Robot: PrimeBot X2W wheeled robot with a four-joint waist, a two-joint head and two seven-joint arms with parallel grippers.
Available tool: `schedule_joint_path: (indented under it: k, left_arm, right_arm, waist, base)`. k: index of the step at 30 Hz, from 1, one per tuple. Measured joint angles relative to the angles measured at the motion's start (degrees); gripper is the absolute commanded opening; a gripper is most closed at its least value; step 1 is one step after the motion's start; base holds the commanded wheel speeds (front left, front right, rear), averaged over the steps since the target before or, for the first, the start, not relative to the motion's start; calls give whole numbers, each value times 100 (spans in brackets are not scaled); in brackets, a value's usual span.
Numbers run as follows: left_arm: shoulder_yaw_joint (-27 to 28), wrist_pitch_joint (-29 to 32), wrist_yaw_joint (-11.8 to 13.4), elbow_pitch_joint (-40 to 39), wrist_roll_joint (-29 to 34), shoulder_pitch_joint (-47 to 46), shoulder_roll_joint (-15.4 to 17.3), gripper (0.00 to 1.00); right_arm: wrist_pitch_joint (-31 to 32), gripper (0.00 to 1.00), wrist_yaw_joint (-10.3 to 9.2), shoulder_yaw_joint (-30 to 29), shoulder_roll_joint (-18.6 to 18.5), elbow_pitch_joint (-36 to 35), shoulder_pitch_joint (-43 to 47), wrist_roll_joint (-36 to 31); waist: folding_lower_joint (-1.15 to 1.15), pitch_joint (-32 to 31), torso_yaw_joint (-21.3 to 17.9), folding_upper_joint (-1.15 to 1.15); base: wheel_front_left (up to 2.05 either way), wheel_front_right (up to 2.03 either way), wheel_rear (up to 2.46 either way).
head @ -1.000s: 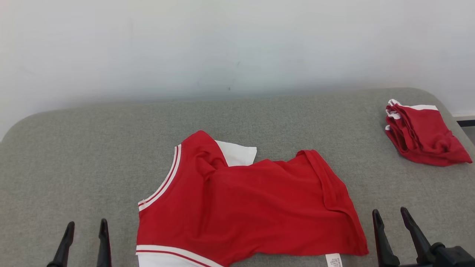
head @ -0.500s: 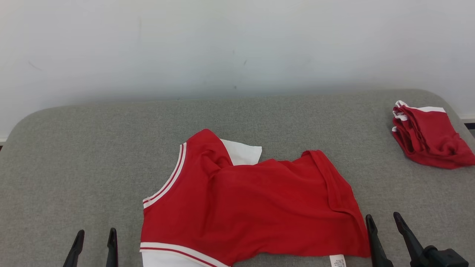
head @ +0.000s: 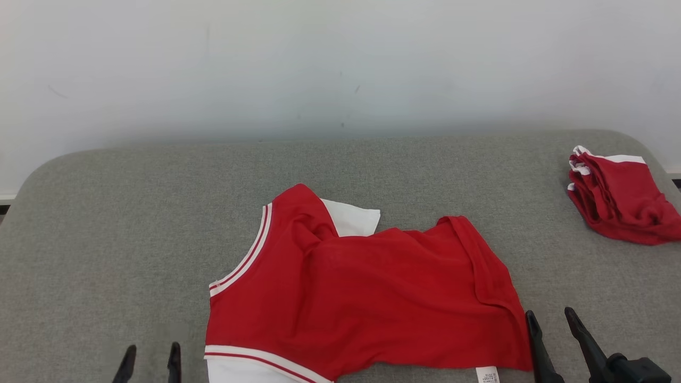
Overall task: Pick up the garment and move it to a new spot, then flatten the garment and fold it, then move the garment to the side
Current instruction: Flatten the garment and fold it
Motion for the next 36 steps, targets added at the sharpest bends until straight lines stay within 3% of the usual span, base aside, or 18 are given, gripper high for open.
schedule_joint_path:
  k: [13, 34, 35, 36]
  left_arm:
    - [-962, -4, -42, 1233, -441, 270, 43, 100]
    - [-1864, -31, -42, 2674, -1326, -511, 250, 100]
    - [-1907, -41, -41, 2725, -1382, -547, 248, 100]
    - [-1952, -41, -41, 2780, -1445, -589, 250, 100]
  right_arm:
    - [0, 100, 0, -170, -80, 876, -29, 166]
    - [-1, 100, 0, 186, 66, 2757, -878, 345]
    - [-7, 95, 0, 216, 73, 2816, -921, 385]
    - [-15, 59, 0, 236, 76, 2860, -960, 421]
  waist:
    - [0, 138, 44, 0]
    - [0, 524, 99, 0]
    - [0, 532, 99, 0]
    - [0, 541, 98, -1]
  base:
    - [0, 0, 0]
    - [0, 0, 0]
    - [0, 0, 0]
    - [0, 0, 0]
